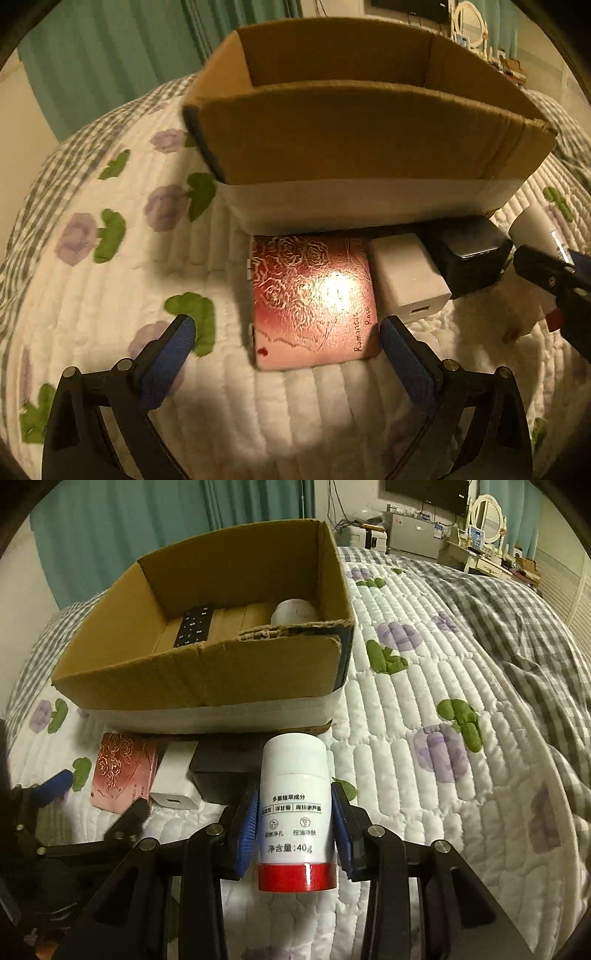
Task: Organize rigid objects
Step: 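Grasp the red-capped white tube with the right tool while the left tool grasps the pink case, then release the pink case into the box while the right tool holds the tube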
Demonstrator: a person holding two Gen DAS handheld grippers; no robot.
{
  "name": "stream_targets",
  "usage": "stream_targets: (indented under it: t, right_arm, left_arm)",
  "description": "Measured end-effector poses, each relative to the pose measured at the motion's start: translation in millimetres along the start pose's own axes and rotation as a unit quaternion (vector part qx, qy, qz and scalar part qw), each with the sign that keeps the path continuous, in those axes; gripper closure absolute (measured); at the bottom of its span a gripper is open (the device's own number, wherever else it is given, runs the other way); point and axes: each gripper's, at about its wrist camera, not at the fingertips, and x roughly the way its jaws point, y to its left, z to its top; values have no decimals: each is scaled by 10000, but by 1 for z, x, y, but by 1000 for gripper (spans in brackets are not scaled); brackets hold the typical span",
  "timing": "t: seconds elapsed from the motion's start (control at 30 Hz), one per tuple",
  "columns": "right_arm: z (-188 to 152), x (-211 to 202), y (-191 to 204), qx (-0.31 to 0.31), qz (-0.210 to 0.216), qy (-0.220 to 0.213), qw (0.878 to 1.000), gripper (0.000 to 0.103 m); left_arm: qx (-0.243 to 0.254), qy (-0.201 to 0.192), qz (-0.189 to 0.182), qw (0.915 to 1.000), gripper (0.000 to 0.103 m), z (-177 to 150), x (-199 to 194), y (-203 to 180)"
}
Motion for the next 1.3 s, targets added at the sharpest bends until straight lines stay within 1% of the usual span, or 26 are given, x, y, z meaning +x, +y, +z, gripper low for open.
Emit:
stream_targets:
  t: [0.07,0.17,0.2,0.23,0.27,0.4,0.53,0.63,0.8,0.93,0.97,1.13,1.3]
  right_arm:
    - [0,1,1,0,8,-11,10000,67]
    - [3,4,-3,52,44,-7,10000,67]
    - [3,6,-4,66,46,-5,10000,67]
    - [3,6,-4,65,44,-5,10000,67]
    - [3,6,-4,59,40,-8,10000,67]
    - [1,5,-4,44,41,-20,10000,67]
    - [-2,1,-5,38,26,-31,10000,67]
    - [-4,-8,-3,-1,42,-129,9999,67]
    - [-5,-28,5,-174,61,-311,9993,67]
    - [-7,-40,9,-218,90,-402,9989,67]
    - [-7,-44,10,-230,98,-428,9988,67]
    - [-2,-62,12,-283,125,-583,9978,67]
    - [9,-89,15,-387,165,-850,9955,67]
  left_arm:
    - [51,-25,12,10000,8,3,3,-3]
    - [149,16,-3,9999,9,3,10,-5]
    - [159,20,-54,9999,17,3,11,-5]
    - [169,34,-231,9996,24,2,9,-5]
    - [177,31,-323,9993,32,2,7,-5]
    - [247,28,-313,9992,33,-3,-1,-4]
    - [70,2,-541,9985,33,-10,-20,6]
    - [25,-74,-644,9979,33,-16,-36,12]
    - [59,-180,-675,9975,33,-24,-55,20]
    - [64,-260,-702,9972,33,-23,-73,18]
    - [52,-287,-708,9971,33,-17,-72,17]
    - [70,-595,-727,9956,33,-14,-106,13]
    - [36,-950,-735,9928,33,1,-141,17]
